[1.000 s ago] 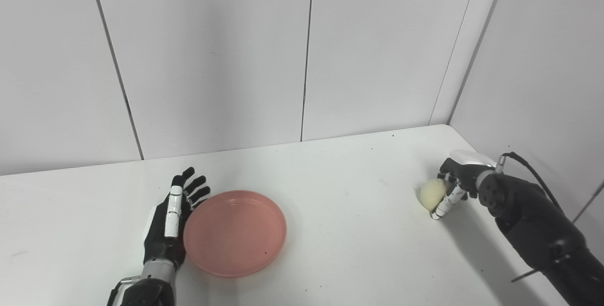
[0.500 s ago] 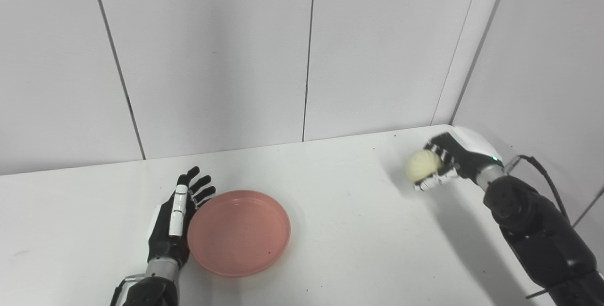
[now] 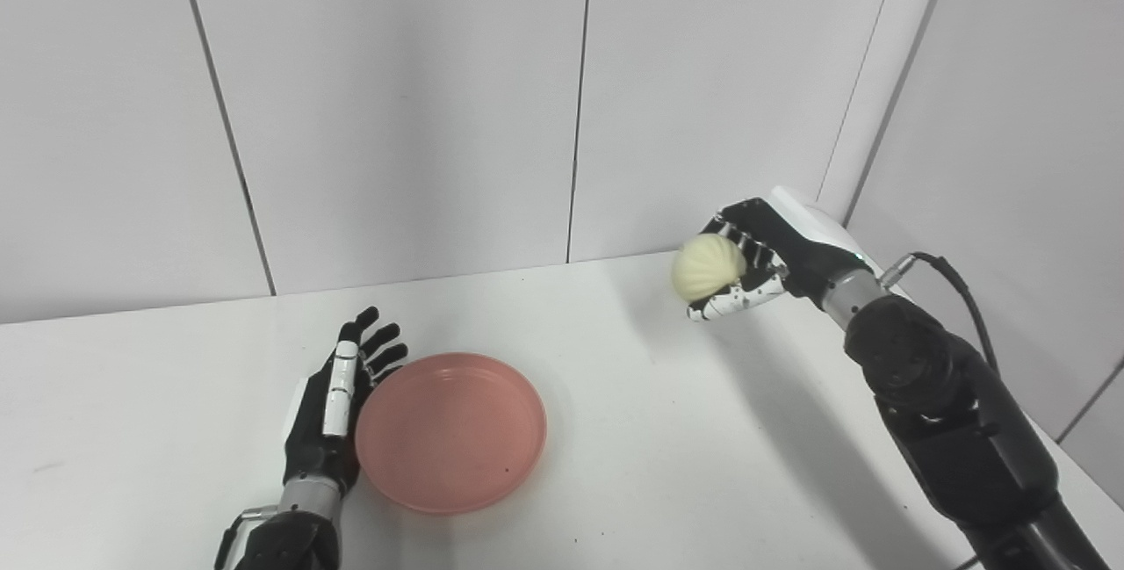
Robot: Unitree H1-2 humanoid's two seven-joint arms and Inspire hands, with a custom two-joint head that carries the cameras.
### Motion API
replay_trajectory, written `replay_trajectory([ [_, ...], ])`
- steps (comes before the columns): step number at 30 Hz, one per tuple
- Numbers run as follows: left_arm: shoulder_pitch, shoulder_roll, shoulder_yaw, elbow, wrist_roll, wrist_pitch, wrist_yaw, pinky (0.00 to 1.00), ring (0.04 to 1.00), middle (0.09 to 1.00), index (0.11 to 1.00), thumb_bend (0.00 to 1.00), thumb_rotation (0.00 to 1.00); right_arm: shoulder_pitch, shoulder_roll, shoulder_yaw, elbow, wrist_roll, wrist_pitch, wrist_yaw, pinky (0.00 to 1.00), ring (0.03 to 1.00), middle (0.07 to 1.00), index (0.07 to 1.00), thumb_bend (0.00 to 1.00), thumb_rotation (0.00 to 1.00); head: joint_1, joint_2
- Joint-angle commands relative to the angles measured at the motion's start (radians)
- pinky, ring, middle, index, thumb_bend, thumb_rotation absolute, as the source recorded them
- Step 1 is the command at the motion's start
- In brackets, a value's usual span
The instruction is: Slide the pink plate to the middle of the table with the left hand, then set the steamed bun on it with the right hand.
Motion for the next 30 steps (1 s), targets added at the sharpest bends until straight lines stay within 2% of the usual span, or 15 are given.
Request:
replay_trajectory([
  [1, 0.012, -0.018, -0.006, 0.046, 0.010, 0.019, 0.010, 0.77, 0.807, 0.839, 0.862, 0.60, 0.94, -0.072, 0.008, 0.019, -0.009, -0.016, -0.048, -0.015, 0.19, 0.242, 0.371, 0.485, 0.52, 0.14, 0.020, 0.000],
  [5, 0.009, -0.034, -0.012, 0.066, 0.024, 0.002, 0.028, 0.78, 0.808, 0.836, 0.861, 0.61, 0.95, -0.110, 0.056, 0.072, -0.039, -0.035, -0.017, -0.003, 0.19, 0.241, 0.372, 0.484, 0.52, 0.14, 0.063, 0.001],
  [11, 0.014, -0.056, -0.019, 0.067, 0.043, -0.004, 0.050, 0.76, 0.801, 0.835, 0.850, 0.62, 0.95, -0.136, 0.143, 0.091, -0.030, 0.013, -0.041, 0.002, 0.18, 0.224, 0.337, 0.482, 0.52, 0.14, 0.128, 0.008],
  [16, 0.012, -0.072, -0.018, 0.076, 0.049, 0.002, 0.069, 0.76, 0.802, 0.839, 0.847, 0.63, 0.94, -0.146, 0.201, 0.143, -0.021, 0.006, -0.043, 0.011, 0.18, 0.220, 0.333, 0.482, 0.52, 0.14, 0.156, 0.013],
  [23, 0.012, -0.088, -0.019, 0.080, 0.050, 0.005, 0.082, 0.75, 0.797, 0.833, 0.841, 0.63, 0.93, -0.146, 0.238, 0.213, 0.002, -0.023, -0.072, 0.011, 0.17, 0.222, 0.333, 0.483, 0.52, 0.13, 0.185, 0.018],
  [30, 0.014, -0.097, -0.016, 0.086, 0.048, 0.001, 0.082, 0.76, 0.797, 0.832, 0.830, 0.63, 0.92, -0.110, 0.262, 0.266, 0.016, -0.026, -0.101, 0.031, 0.19, 0.254, 0.375, 0.484, 0.52, 0.13, 0.202, 0.026],
])
